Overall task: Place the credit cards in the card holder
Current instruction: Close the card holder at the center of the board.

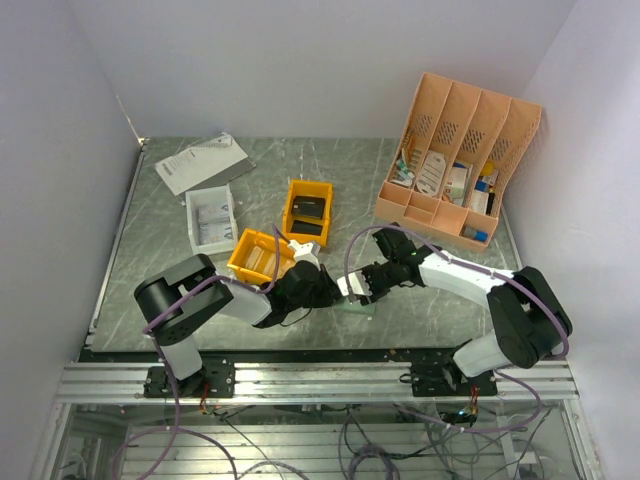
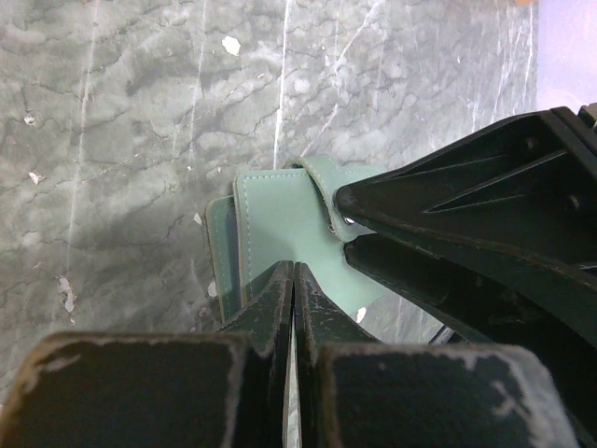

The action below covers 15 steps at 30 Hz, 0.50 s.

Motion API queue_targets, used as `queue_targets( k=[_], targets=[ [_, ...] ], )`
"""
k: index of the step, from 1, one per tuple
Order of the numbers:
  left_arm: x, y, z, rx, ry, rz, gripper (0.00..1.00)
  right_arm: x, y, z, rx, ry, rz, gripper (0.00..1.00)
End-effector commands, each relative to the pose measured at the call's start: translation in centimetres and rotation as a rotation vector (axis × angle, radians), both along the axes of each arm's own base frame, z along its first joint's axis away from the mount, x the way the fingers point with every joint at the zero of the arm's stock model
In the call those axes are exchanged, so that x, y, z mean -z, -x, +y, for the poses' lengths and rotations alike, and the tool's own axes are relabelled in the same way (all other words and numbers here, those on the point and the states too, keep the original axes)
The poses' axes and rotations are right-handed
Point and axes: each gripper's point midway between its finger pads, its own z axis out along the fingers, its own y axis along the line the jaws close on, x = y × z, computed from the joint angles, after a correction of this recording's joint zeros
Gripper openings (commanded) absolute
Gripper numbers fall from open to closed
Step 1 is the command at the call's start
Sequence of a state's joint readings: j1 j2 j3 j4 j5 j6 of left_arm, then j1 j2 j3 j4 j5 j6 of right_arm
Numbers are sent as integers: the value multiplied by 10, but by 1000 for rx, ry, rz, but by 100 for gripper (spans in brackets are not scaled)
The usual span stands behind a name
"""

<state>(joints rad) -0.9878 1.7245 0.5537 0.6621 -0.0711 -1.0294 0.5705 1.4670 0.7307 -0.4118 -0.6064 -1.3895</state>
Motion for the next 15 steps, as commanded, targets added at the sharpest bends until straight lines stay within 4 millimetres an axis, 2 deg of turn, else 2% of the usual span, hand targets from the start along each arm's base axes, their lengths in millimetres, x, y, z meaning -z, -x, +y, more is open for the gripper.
queue_targets(
  k=[1, 15],
  targets=[
    [26, 12, 13, 20, -65, 52, 7, 6, -4, 0, 20, 21, -5, 35],
    [28, 13, 14, 20, -62, 53, 7, 3, -10, 0, 46, 28, -16, 13]
  ],
)
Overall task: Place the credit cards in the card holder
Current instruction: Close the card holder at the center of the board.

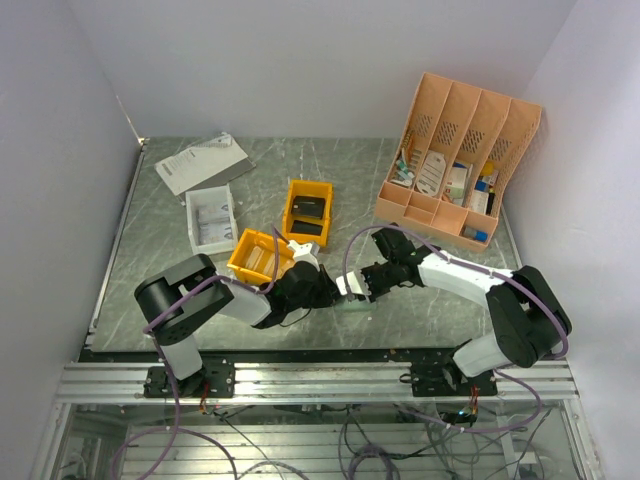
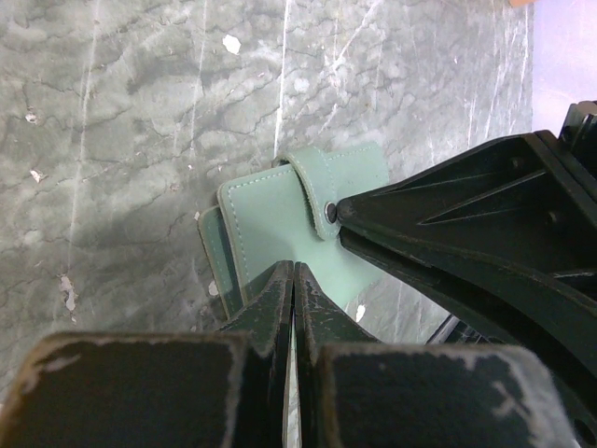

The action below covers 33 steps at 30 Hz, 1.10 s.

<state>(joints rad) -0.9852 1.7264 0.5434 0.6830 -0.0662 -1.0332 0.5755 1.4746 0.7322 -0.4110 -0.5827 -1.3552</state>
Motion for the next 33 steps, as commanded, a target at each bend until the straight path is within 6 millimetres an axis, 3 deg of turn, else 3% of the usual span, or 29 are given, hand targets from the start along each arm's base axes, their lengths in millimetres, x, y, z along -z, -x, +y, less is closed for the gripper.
queue_targets(
  k=[1, 6, 11, 15, 19, 23, 33],
  targets=[
    [28, 13, 13, 21, -71, 53, 7, -1, -10, 2, 14, 5, -30, 12],
    [28, 13, 13, 23, -71, 54, 7, -6, -11, 4, 17, -6, -32, 4],
    [27, 13, 11, 25, -66, 54, 7, -16, -6, 6, 3, -64, -51, 30],
    [26, 12, 8, 30, -56, 55, 7, -12, -2, 6, -5, -74, -41, 43],
    [25, 13, 7, 35, -50, 55, 7, -9, -5, 5, 19, -74, -50, 49],
    [25, 13, 7, 37, -50, 52, 7, -4, -10, 3, 45, -58, -55, 48],
    [26, 13, 10, 31, -53, 51, 7, 7, -14, -1, 64, -9, -36, 33]
  ],
)
